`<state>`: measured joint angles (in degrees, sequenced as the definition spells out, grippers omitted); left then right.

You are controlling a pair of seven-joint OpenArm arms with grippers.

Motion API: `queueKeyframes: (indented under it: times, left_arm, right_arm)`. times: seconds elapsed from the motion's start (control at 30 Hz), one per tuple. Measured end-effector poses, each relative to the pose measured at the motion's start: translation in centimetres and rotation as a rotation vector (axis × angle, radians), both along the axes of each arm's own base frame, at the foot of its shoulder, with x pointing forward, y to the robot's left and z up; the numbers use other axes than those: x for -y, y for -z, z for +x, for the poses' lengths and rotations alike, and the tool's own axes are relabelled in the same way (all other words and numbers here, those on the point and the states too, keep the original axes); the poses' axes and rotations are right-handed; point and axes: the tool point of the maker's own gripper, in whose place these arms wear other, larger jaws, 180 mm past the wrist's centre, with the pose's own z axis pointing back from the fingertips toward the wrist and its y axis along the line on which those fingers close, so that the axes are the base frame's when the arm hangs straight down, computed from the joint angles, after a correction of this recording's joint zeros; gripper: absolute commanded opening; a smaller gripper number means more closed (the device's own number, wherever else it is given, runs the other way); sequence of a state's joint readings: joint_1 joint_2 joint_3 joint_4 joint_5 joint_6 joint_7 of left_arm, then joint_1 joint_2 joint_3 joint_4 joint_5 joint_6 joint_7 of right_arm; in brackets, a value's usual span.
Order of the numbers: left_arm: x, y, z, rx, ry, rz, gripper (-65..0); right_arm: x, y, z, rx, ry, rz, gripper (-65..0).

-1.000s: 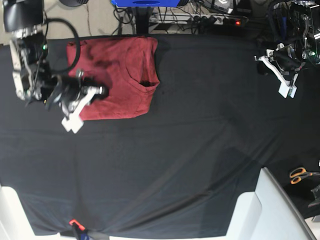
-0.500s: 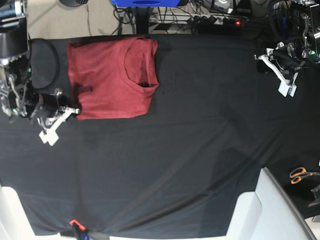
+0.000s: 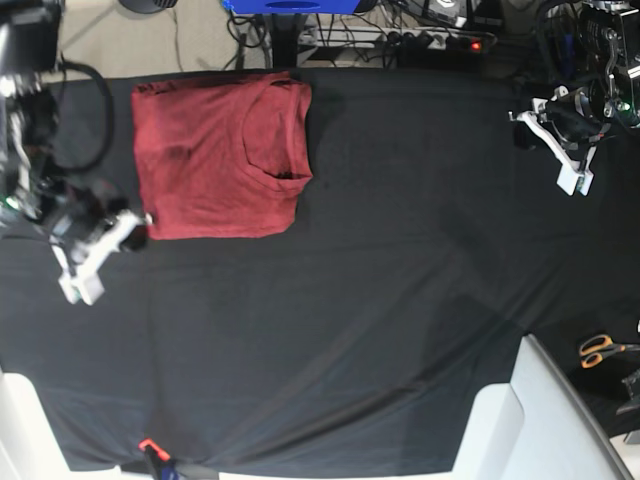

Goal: Fold the T-shirt properly
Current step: 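Release the shirt and withdraw the right gripper beside it, then move the left gripper to the shirt's collar edge and grasp it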

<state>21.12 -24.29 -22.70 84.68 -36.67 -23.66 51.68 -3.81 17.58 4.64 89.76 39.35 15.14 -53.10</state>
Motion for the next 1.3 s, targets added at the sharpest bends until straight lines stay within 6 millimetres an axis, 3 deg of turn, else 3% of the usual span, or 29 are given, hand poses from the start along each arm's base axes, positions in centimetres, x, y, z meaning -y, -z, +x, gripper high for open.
queueKeyframes:
  times: [0.1, 0.23, 0.3, 0.43, 0.53, 0.67, 0.77, 0.9, 1.03, 1.3]
  left_arm:
    - [0.1, 0.1, -0.1, -0.003, -0.001, -0.003, -65.0]
    - [0.0, 0.0, 0.0, -0.001, 0.0, 0.001, -65.0]
    - [0.0, 0.0, 0.1, 0.001, 0.0, 0.002, -65.0]
    - [0.0, -0.2, 0.6, 0.01, 0.003, 0.001, -65.0]
    - [-0.2, -0.3, 0.9, 0.015, 0.008, 0.017, -65.0]
    - [-1.1, 0.7, -0.3, -0.039, 0.036, 0.113, -65.0]
    - [-0.2, 1.3, -0.6, -0.06, 0.073, 0.126, -65.0]
    - [0.7, 1.7, -0.7, -0.066, 0.1, 0.117, -65.0]
    - [0.7, 1.1, 0.9, -0.034, 0.099, 0.121, -65.0]
    - [1.4, 1.0, 1.7, -0.028, 0.127, 0.122, -65.0]
  right_arm:
    - [0.4, -0.6, -3.6, -0.073, 0.011, 0.014, -65.0]
    - [0.7, 1.6, -9.9, -0.225, 0.073, 0.067, -65.0]
    - [0.8, 2.1, -11.5, -0.261, 0.07, 0.064, -65.0]
    - [0.1, 1.2, -11.0, -0.213, 0.071, 0.093, -65.0]
    - [-0.6, 2.1, -12.5, -0.26, 0.079, 0.108, -65.0]
    - [-1.5, 2.2, -12.5, -0.262, 0.084, 0.134, -65.0]
    - [-1.7, 2.2, -12.4, -0.255, 0.087, 0.141, -65.0]
    - [-2.0, 4.0, -13.7, -0.315, 0.097, 0.16, -65.0]
    - [-1.6, 6.0, -14.9, -0.371, 0.144, 0.178, -65.0]
    - [-1.6, 7.0, -15.7, -0.403, 0.163, 0.198, -65.0]
